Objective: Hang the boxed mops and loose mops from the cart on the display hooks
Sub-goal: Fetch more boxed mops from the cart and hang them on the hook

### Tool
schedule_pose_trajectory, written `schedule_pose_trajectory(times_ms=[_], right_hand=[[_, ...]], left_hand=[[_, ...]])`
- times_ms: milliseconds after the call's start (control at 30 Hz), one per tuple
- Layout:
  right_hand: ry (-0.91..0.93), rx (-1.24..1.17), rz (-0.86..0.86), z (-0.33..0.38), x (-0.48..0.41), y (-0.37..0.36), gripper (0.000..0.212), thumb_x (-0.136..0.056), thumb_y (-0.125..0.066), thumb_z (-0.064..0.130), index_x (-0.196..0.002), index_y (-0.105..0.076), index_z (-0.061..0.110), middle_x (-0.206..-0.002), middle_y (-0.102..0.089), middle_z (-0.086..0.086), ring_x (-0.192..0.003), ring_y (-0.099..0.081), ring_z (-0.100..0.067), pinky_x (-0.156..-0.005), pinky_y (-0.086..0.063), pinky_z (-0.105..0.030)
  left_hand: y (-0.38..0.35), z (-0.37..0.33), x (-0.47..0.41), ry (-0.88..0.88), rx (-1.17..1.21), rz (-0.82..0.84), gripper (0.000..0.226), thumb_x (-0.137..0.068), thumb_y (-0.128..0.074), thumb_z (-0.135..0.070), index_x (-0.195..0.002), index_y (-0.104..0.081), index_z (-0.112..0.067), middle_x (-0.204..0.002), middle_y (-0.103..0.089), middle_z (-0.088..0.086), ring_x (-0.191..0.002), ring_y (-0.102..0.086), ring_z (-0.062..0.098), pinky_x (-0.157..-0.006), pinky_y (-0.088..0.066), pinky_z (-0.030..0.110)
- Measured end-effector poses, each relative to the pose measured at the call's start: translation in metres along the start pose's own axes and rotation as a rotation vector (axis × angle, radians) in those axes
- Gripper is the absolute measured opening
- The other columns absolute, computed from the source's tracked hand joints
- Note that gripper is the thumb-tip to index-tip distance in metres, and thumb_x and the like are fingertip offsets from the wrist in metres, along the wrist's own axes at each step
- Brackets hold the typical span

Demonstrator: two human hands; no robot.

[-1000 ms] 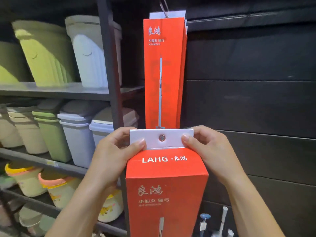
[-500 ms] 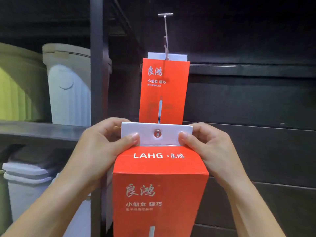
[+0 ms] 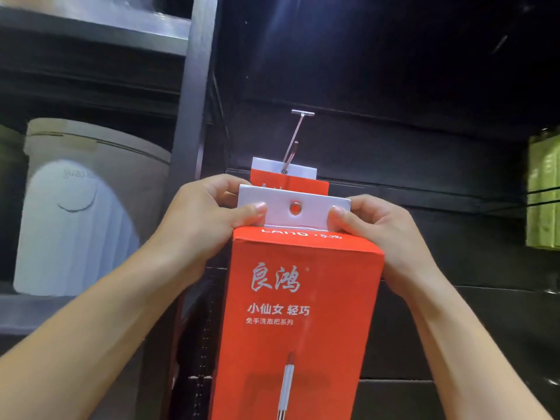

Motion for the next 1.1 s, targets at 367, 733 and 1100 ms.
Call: schedule_pose_trajectory(times_ms=[367,733,1100], right_hand=[[0.068,-0.008,0.016,0.016,-0.063,0.020,0.018,-0.095,-0.074,0.028,-0.092,-0.077,0.011,-0.080,-0.077,0.002,-0.065,-0.066,-0.008,-0.055,-0.048,-0.020],[0.052,-0.062,0.099,0.024,-0.116,0.017,0.022,-0.094,-0.076,0.032,-0.102,-0.077,0.011,-0.099,-0.079,-0.018,-0.073,-0.069,-0.025,-0.066,-0.051,-0.038],[0.022,-0.042,0.132,0.011,-0.150,0.008,0.029,-0.093,-0.077,0.035,-0.102,-0.075,0.007,-0.085,-0.075,-0.011,-0.072,-0.065,-0.022,-0.062,-0.050,-0.033]], left_hand=[[-0.019,-0.035,-0.053,-0.010,0.033,-0.021,0.015,-0.089,-0.079,-0.019,-0.102,-0.073,-0.016,-0.086,-0.080,0.006,-0.067,-0.079,0.017,-0.047,-0.058,0.023],[-0.021,-0.061,-0.097,-0.025,-0.007,-0.071,0.021,-0.090,-0.079,-0.018,-0.107,-0.072,-0.009,-0.088,-0.078,0.012,-0.059,-0.077,0.013,-0.042,-0.052,0.018],[-0.023,-0.059,-0.124,-0.003,-0.101,-0.111,0.022,-0.091,-0.078,-0.021,-0.107,-0.071,-0.008,-0.083,-0.077,0.014,-0.055,-0.075,0.015,-0.035,-0.046,0.017]])
Point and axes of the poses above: each hand's wrist, its own x-axis away from the middle knuckle, its own y-axis out of the back of the hand, z = x × y, the point moved 7 cm from there along -x, towards the middle knuckle
